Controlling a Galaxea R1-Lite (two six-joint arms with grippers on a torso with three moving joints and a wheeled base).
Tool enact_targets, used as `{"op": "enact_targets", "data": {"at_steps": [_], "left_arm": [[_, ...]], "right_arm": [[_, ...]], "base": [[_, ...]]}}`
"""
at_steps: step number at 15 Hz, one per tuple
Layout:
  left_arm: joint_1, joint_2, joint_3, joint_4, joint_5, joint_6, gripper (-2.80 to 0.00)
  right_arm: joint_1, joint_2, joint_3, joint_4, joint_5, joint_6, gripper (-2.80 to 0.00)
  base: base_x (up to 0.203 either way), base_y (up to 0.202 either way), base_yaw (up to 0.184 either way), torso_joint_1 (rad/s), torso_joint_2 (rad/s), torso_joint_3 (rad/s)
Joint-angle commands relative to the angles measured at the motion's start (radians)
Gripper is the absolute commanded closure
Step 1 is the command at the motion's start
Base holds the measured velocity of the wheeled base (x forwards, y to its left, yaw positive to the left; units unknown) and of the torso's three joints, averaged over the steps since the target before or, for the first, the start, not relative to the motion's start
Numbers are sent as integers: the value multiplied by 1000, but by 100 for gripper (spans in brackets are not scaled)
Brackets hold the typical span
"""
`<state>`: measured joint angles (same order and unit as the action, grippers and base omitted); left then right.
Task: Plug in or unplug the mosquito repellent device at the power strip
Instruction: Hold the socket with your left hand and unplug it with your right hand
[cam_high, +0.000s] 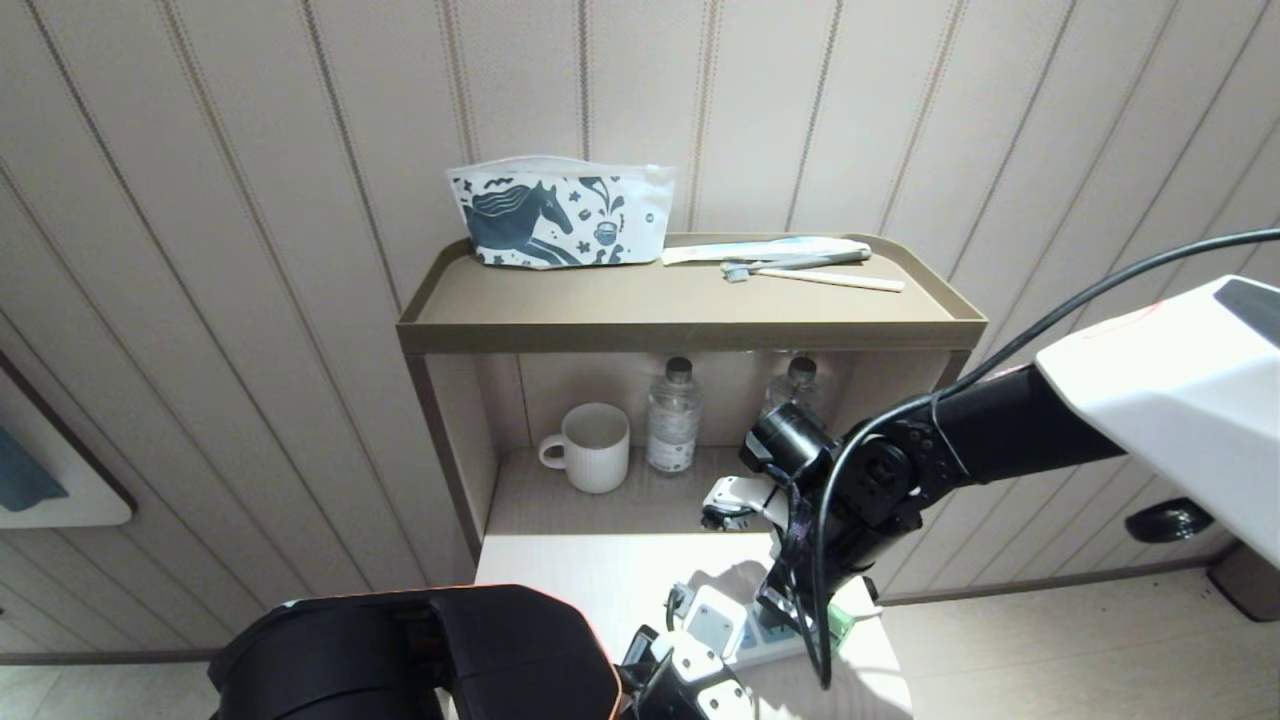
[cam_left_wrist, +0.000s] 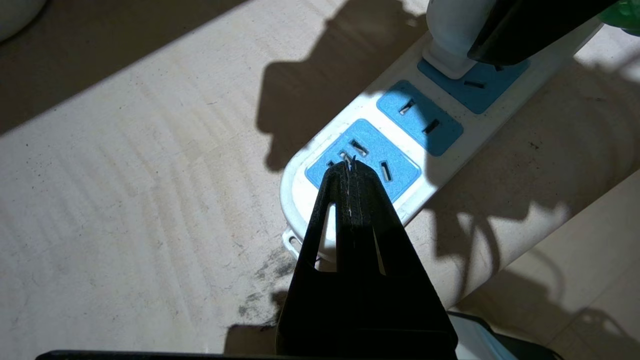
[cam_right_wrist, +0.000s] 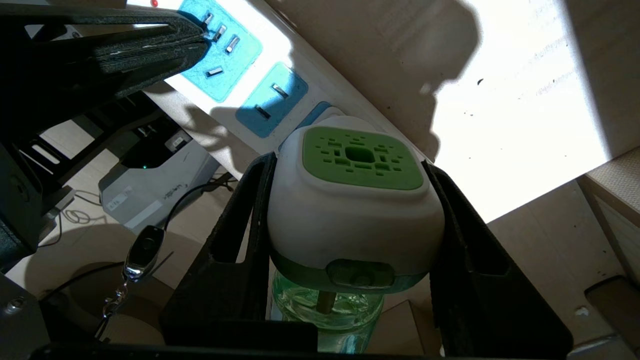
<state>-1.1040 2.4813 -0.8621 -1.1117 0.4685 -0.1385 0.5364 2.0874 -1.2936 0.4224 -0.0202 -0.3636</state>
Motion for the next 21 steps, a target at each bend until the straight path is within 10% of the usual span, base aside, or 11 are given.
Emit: {"op": "enact_targets", "data": {"at_steps": [1, 21], "left_arm": [[-2, 11, -2, -2, 2, -3, 0], [-20, 15, 2, -27, 4, -3, 0]], "right_arm": [[2, -13, -1, 2, 0, -3, 0], [56, 27, -11, -15, -83, -3, 0]], "base": [[0, 0, 0, 0, 0, 0], [0, 0, 0, 0, 0, 0]]}}
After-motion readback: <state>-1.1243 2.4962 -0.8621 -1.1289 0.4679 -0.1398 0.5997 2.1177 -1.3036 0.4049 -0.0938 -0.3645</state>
